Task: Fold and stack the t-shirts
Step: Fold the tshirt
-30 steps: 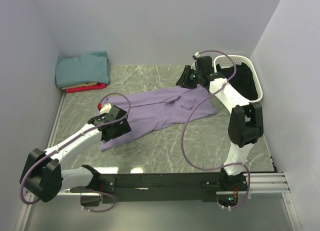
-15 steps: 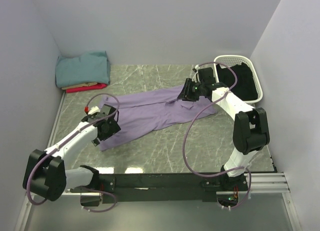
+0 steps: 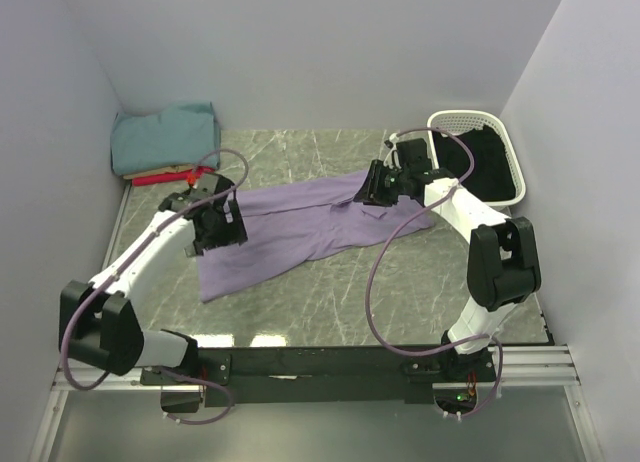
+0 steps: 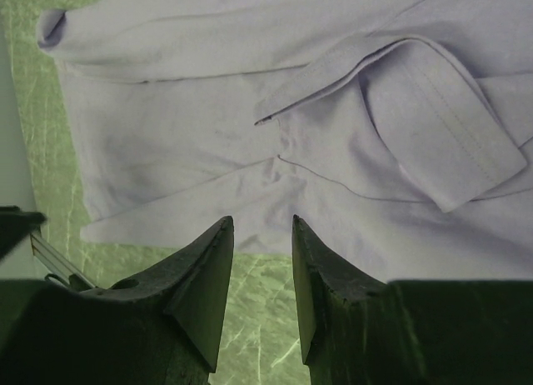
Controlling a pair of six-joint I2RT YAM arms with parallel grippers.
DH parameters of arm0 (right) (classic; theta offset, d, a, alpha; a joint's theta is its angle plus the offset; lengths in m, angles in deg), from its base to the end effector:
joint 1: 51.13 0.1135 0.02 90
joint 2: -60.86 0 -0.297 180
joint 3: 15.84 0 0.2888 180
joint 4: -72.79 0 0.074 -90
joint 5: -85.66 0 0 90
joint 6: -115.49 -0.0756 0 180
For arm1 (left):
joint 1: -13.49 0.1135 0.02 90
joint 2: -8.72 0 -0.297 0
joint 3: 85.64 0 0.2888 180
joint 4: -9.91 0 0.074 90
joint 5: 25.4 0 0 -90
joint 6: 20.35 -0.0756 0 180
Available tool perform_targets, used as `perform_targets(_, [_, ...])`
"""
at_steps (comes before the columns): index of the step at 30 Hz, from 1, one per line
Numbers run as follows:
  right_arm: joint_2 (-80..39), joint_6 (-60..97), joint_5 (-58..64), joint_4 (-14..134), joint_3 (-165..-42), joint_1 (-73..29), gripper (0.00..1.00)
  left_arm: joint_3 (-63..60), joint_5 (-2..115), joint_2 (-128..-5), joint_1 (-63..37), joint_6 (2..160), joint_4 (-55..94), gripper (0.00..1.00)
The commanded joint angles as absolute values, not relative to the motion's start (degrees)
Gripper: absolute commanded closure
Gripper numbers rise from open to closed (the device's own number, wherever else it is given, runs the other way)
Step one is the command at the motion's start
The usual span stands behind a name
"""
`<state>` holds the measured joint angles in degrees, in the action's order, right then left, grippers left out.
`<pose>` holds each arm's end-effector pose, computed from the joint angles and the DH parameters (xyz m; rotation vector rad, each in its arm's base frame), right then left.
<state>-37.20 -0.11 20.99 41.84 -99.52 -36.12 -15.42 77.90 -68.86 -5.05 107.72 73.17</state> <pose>0.4180 0.1456 0.2346 0.0009 2.4333 0.8561 0.2819 -0.0762 0.2273 -0.5175 2.6861 0.0593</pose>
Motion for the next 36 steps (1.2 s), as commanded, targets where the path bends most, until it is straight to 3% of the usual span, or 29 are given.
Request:
perform_targets(1, [-33.9,0.1,22.4,44.5,-98.3,-35.9,0.58,-11.0,78.0,-63.4,-2.7,96.0,76.2,0.0])
perform_targets(7, [-34.3,0.0,24.0,44.7,-97.8,-36.0,0.58,-11.1,69.9,-63.2,-0.3,86.4,70.5,0.0])
perform_targets(14, [-35.7,0.6,24.3,44.3,-98.7,-35.8,0.57,-13.3,75.3,-62.5,-0.1,78.8,65.7,0.01])
perform_targets(26, [-38.2,0.4,25.5,44.4,-99.4,-35.8,0.56,-9.2,53.5,-70.2,0.0,77.4,69.5,0.01])
perform_targets(32, [-38.7,0.4,25.4,44.0,-99.4,-35.7,0.56,-4.8,64.4,-76.4,-1.2,102.8,70.3,0.01])
perform_targets(34, [-38.6,0.7,25.6,43.7,-99.7,-35.7,0.56,-8.3,72.6,-73.6,-3.6,113.0,69.6,0.01])
perform_targets(36, [-38.2,0.7,25.4,43.6,-99.7,-35.7,0.56,-12.2,73.4,-68.5,-5.7,117.9,67.9,0.01])
